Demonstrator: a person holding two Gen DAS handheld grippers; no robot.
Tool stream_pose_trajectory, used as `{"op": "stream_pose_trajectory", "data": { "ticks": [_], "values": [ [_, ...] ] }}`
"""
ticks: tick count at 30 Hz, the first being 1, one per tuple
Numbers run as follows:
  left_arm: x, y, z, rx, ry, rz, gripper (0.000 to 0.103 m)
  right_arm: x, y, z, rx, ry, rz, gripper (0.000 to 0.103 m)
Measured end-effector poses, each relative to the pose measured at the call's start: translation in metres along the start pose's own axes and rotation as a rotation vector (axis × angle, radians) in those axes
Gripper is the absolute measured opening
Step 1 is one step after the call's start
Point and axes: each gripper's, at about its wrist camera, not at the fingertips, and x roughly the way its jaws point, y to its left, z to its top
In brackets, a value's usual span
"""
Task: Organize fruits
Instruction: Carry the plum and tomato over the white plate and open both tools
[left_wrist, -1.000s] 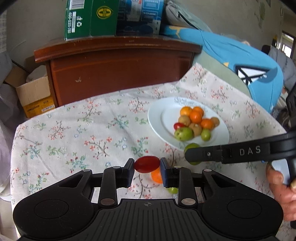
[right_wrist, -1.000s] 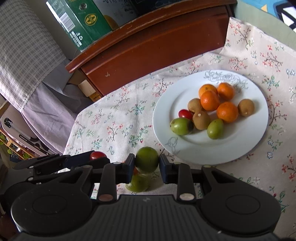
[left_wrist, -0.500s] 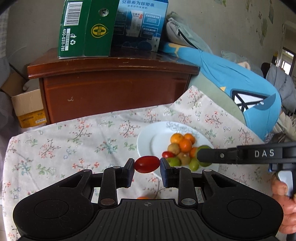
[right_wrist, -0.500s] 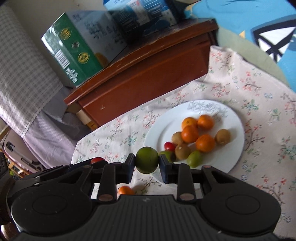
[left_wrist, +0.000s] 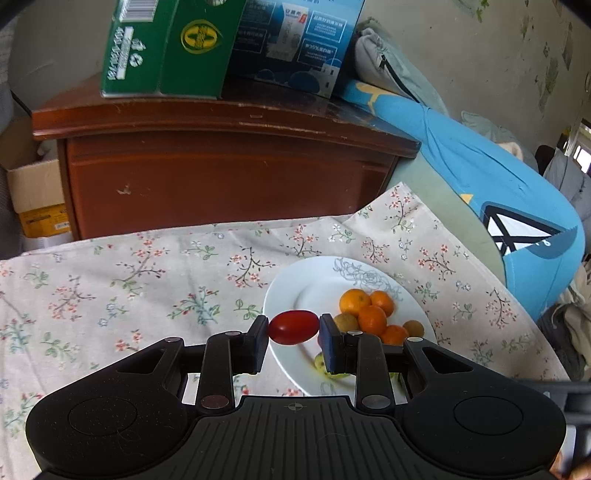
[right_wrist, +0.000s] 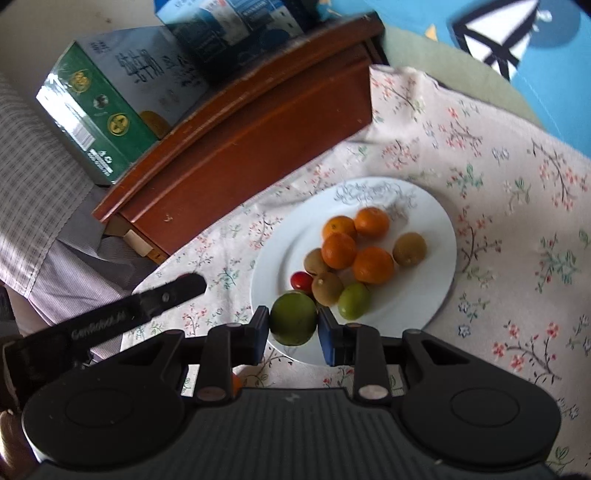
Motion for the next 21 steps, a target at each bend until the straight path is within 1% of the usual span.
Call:
{"op": "stream_pose_trajectory", "data": {
  "ticks": [5,13,18,19,21],
  "values": [
    [0.021,0.001,-0.001,-0.02,0.021,-0.009,0.027,0.009,-0.002,-0.003,0.013,0.018,-0.007,0.029],
    [0.044,0.0,0.0,-0.044,0.04,-0.036,0.027,0.021,-0.007,-0.006,0.041,0.03,-0.02,0.029],
    [0.049,-0.007,0.002,-0.018,0.03,-0.033,0.029,0.026,-0.007,-0.005,0.048,0.023,-0.034,0.03],
    [0.049,-0.008,0.003,-0.015,0.029,-0.037,0.03,0.025,-0.007,-0.005,0.05,0.016,-0.039,0.032],
    [0.046,-0.01,0.005,-0.018,0.021,-0.03,0.047,0.025,-0.008,-0.004,0.053,-0.001,-0.048,0.032]
  ]
}}
